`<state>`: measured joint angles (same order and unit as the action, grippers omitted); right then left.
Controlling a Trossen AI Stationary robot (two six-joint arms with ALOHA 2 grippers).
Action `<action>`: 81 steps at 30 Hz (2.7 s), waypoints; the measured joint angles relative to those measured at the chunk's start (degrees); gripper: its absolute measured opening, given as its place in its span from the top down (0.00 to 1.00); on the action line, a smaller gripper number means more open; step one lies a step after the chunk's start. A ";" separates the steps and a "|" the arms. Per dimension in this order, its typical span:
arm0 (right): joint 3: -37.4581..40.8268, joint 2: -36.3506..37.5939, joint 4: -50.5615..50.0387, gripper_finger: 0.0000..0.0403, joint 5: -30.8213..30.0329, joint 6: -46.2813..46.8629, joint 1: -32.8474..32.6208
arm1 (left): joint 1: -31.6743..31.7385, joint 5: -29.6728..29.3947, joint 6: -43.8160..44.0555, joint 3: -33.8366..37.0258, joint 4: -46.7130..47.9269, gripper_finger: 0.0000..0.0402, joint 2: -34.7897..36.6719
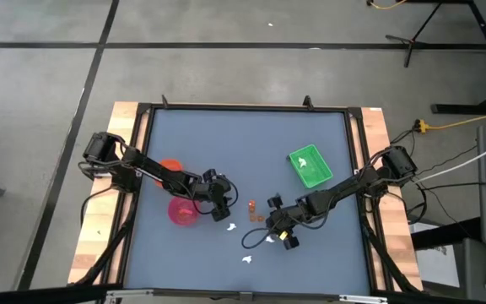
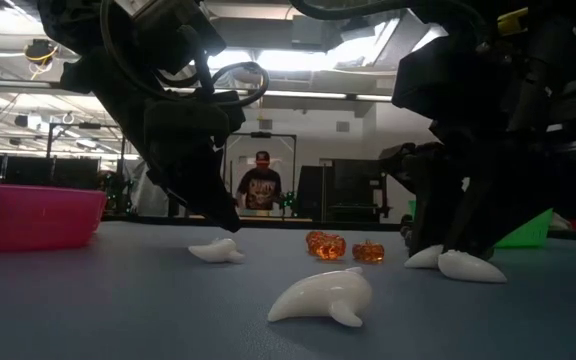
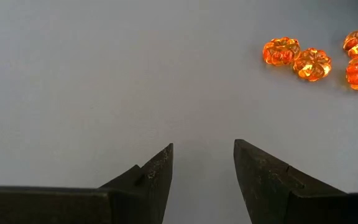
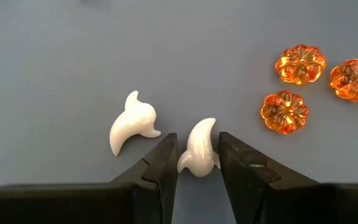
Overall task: Sort Halloween decoration
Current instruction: Put the white ghost toy into the green bin
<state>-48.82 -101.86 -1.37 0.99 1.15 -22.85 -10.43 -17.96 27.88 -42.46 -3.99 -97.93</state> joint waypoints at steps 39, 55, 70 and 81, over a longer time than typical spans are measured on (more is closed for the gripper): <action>-1.90 1.64 -2.05 0.78 -2.07 -0.64 0.04 | 0.02 0.00 0.01 -0.02 -0.07 0.61 -0.02; -11.61 1.75 -23.43 0.78 -10.54 -3.47 1.32 | 0.01 0.00 0.00 -0.02 -0.15 0.61 -0.02; -19.00 1.78 -45.61 0.78 -20.50 -4.67 5.82 | 0.02 0.00 0.00 -0.02 -0.15 0.61 -0.02; -20.02 1.77 -56.90 0.78 -21.15 -4.68 13.08 | 0.02 0.00 0.00 -0.02 -0.16 0.61 -0.02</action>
<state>-68.84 -100.09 -58.26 -20.16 -3.53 -9.77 -10.41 -17.96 27.88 -42.48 -4.15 -97.95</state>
